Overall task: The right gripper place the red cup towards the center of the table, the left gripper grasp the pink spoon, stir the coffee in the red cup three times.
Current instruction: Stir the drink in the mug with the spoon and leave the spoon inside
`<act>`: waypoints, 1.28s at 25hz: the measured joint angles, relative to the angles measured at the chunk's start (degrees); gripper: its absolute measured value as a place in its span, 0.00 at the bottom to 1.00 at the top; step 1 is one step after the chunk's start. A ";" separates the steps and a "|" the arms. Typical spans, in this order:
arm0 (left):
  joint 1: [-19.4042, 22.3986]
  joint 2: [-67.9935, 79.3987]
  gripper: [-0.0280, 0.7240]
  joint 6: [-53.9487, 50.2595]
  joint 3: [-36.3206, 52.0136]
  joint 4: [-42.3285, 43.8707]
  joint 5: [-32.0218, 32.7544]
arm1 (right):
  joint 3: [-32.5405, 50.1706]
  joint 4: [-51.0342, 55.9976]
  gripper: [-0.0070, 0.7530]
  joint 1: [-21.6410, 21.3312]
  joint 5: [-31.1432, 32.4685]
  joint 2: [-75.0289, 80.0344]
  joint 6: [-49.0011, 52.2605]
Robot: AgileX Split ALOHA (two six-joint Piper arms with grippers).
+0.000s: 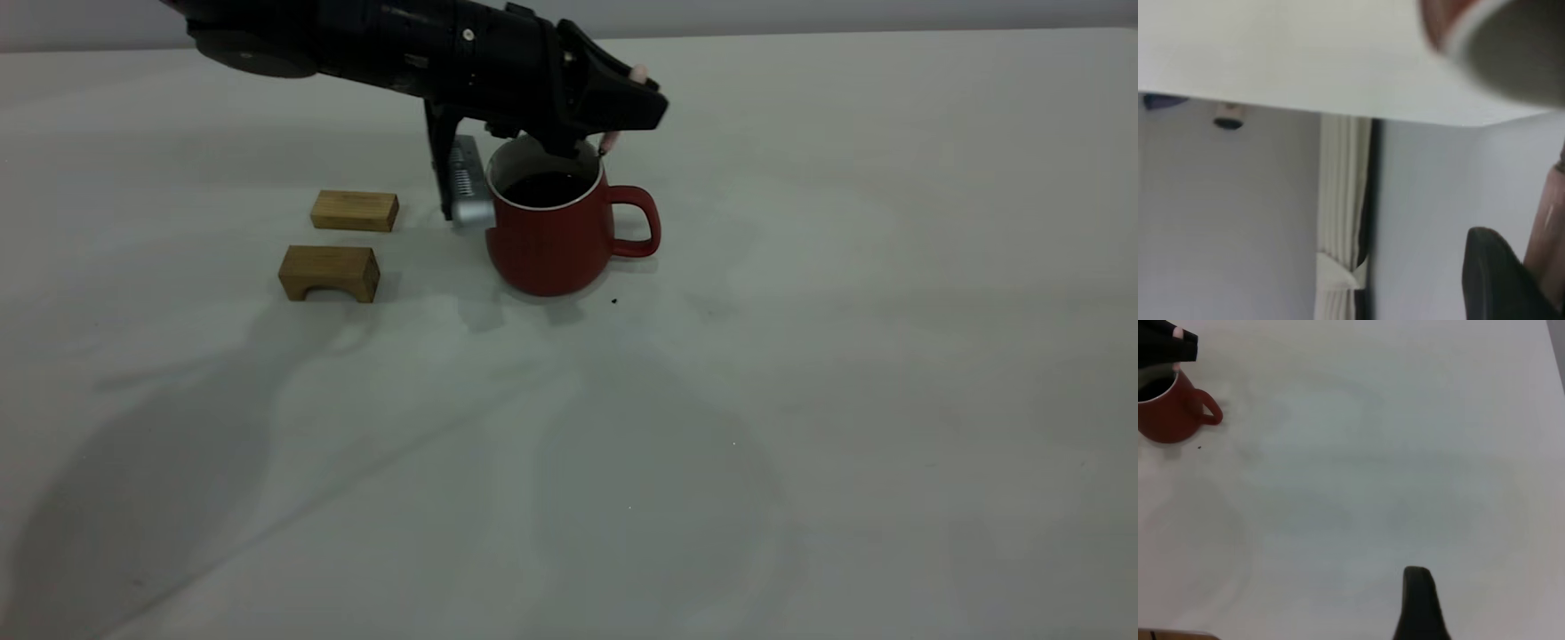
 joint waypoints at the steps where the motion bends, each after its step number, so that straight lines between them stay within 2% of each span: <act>1: 0.00 0.00 0.23 -0.10 0.00 0.16 0.66 | 0.00 0.00 0.78 0.00 0.00 0.00 0.00; 11: 4.62 0.05 0.23 -0.34 0.00 9.83 6.20 | 0.00 0.00 0.78 0.00 0.00 -0.07 0.00; 15: 6.06 0.05 0.23 -0.34 0.00 10.11 7.86 | 0.00 0.00 0.78 0.00 0.00 -0.07 0.00; 23: 6.32 0.05 0.24 -0.34 0.00 10.34 10.58 | 0.00 0.00 0.78 0.00 0.00 -0.07 0.00; 24: 6.32 0.05 0.27 -0.34 0.00 10.34 11.58 | 0.00 0.00 0.78 0.00 0.00 -0.07 0.00; 26: 6.32 0.05 0.38 -0.34 0.00 10.82 13.12 | 0.00 0.00 0.78 0.00 0.00 -0.07 0.00; 29: 6.32 0.05 0.64 0.25 0.00 12.93 13.70 | 0.00 0.00 0.78 0.00 0.00 -0.07 0.00; 32: 6.32 -0.51 0.81 2.21 0.00 16.72 13.53 | 0.00 0.00 0.78 0.00 0.00 -0.07 0.00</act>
